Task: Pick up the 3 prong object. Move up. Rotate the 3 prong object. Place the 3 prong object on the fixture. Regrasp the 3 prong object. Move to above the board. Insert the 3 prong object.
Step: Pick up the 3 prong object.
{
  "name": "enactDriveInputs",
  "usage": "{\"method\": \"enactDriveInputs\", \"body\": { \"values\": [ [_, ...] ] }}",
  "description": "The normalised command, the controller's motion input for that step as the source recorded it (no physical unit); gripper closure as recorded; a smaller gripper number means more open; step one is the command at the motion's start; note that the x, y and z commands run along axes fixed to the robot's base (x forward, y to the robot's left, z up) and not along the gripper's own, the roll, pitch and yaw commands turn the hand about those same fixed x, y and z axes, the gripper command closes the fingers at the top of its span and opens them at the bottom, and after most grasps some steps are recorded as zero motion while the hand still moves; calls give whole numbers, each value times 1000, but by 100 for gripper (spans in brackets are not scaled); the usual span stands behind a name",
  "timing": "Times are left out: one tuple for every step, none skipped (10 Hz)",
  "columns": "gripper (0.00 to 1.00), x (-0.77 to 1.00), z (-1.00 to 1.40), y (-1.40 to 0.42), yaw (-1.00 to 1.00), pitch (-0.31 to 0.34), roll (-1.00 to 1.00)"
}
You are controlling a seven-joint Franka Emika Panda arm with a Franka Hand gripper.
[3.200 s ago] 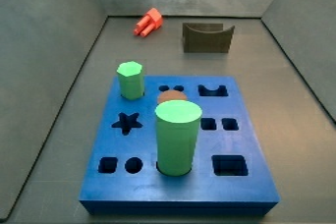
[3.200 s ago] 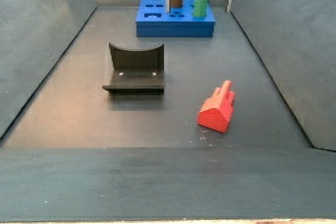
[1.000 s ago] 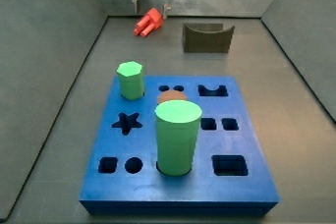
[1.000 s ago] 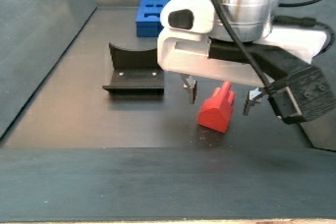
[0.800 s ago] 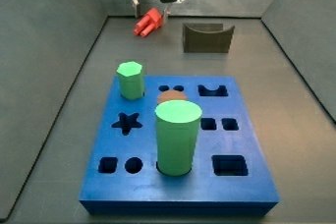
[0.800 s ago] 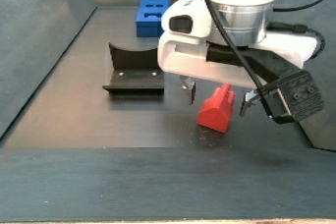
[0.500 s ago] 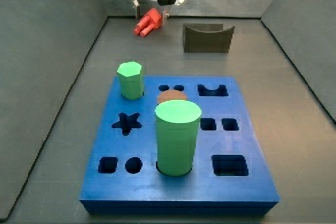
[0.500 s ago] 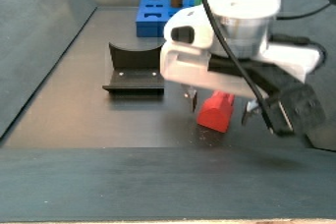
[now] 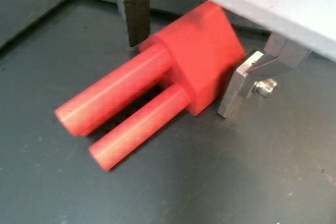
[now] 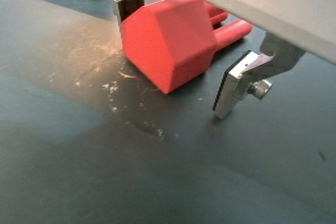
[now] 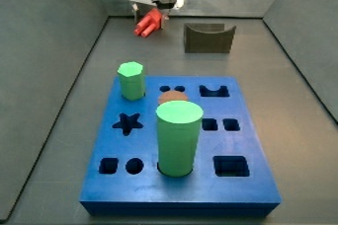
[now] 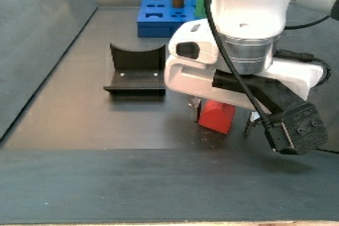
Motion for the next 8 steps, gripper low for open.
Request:
{"method": "enactDriveInputs", "body": {
  "values": [
    [0,-3,0,0,0,-4,0],
    [0,0,0,0,0,0,0],
    [100,0,0,0,0,0,0],
    [100,0,0,0,0,0,0],
    [100,0,0,0,0,0,0],
    [100,0,0,0,0,0,0],
    [100,0,0,0,0,0,0],
    [100,0,0,0,0,0,0]
  ]
}}
